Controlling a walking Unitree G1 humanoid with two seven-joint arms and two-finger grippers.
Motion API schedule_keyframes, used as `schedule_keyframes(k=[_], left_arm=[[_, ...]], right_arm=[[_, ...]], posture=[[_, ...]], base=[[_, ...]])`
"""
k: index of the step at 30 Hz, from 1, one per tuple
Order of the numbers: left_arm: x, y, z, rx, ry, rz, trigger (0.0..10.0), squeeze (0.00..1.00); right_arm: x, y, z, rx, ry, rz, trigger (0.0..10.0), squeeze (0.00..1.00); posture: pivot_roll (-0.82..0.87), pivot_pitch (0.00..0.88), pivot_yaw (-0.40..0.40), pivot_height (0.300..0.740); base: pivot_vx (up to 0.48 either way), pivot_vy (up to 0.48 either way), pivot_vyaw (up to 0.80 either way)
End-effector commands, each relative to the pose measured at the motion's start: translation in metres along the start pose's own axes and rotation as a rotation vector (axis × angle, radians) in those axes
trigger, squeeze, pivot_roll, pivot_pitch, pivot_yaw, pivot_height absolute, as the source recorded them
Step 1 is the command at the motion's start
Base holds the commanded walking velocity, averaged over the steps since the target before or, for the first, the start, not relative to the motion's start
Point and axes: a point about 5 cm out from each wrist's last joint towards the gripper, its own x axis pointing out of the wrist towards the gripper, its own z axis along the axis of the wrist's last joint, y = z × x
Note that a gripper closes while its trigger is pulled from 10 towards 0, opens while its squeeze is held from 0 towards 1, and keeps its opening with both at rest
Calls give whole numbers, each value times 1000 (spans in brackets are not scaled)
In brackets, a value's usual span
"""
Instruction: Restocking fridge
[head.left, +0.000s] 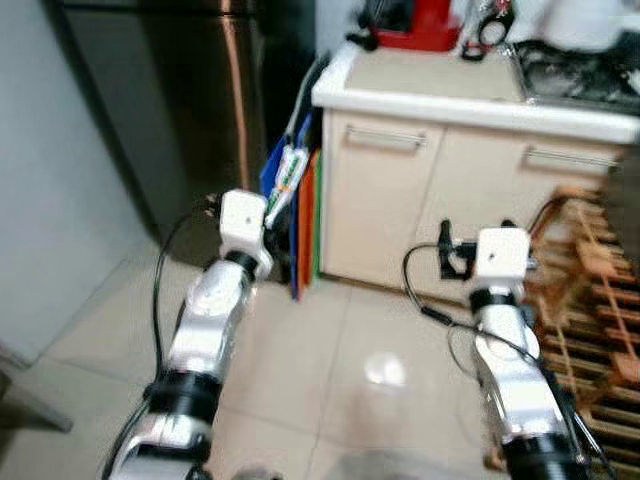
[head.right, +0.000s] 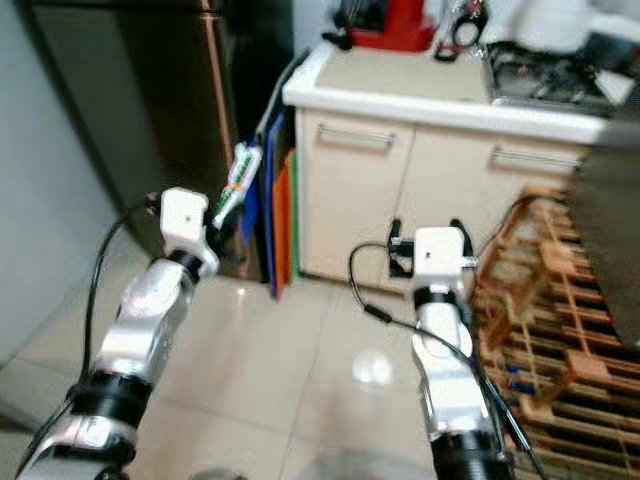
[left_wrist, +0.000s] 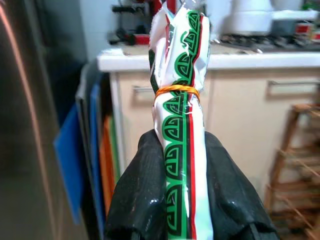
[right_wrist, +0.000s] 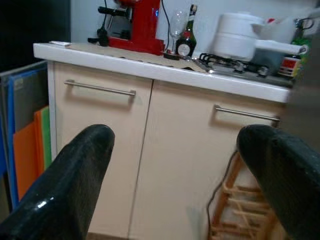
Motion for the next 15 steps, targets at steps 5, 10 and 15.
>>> schedule_keyframes(k=[5,10,15], left_arm=[[1,-3,5,-37,-38,15,10000,0],[0,-12,7,-53,-49,3,10000,0],[1,-20,4,-66,-43,-15,10000,0]], right_arm=[[1,-2,-3,-34,13,5,10000,0],[3,-3,-1,-33,3,2,10000,0],[5,-5,0,-33,-8,-14,10000,0]], posture=[[-78,0,-24,682],[-79,0,-18,682],[-91,0,-7,682]], base=[[0,-377,-96],[0,-469,0],[0,-469,0]])
